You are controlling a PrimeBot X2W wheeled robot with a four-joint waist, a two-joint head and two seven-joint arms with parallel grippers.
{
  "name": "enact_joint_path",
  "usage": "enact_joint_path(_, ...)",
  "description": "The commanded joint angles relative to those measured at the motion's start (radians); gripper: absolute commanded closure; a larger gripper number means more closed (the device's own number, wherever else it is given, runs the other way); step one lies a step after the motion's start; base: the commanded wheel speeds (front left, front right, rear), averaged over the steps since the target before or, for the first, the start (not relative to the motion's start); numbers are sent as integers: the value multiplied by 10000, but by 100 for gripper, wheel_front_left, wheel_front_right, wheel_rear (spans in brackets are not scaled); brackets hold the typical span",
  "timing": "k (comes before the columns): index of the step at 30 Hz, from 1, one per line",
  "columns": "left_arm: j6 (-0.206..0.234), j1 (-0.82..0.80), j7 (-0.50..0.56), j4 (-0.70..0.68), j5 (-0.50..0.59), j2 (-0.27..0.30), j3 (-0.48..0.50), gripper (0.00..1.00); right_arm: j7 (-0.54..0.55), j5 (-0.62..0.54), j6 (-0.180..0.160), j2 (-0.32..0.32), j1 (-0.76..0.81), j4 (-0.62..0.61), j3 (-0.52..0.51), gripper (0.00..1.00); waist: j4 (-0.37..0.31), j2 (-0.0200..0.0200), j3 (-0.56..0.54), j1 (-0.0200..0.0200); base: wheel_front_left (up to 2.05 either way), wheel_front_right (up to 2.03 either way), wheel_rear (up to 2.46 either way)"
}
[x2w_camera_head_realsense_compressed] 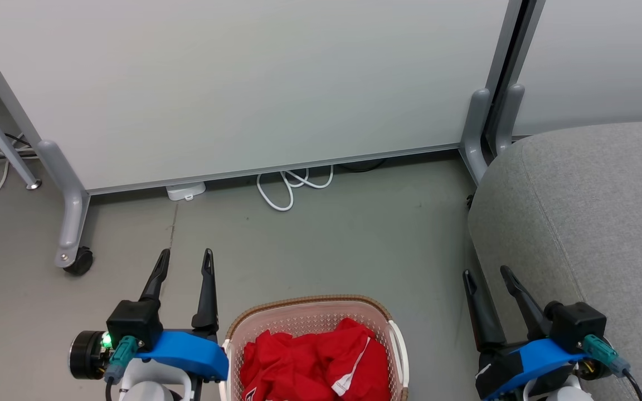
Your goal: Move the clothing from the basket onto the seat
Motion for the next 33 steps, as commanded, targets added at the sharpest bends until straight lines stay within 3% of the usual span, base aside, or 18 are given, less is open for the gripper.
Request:
enact_joint_path(1, -40, -200, -107, 23, 223, 55, -14, 0, -113, -199, 21, -72, -173, 11, 31, 0, -5, 0, 2, 0, 0, 0, 0)
enact_joint_path(19, -174, -258, -440, 811, 1478, -42, -4, 0, -451, -1565, 16, -81, -191, 322, 193, 0, -55, 0, -26, 0, 0, 0, 0)
enact_joint_path(33, -244, -247, -440, 1063, 1439, -93, 139, 0, -439, -1441, 16, -79, -264, 529, 201, 0, -105, 0, -24, 0, 0, 0, 0)
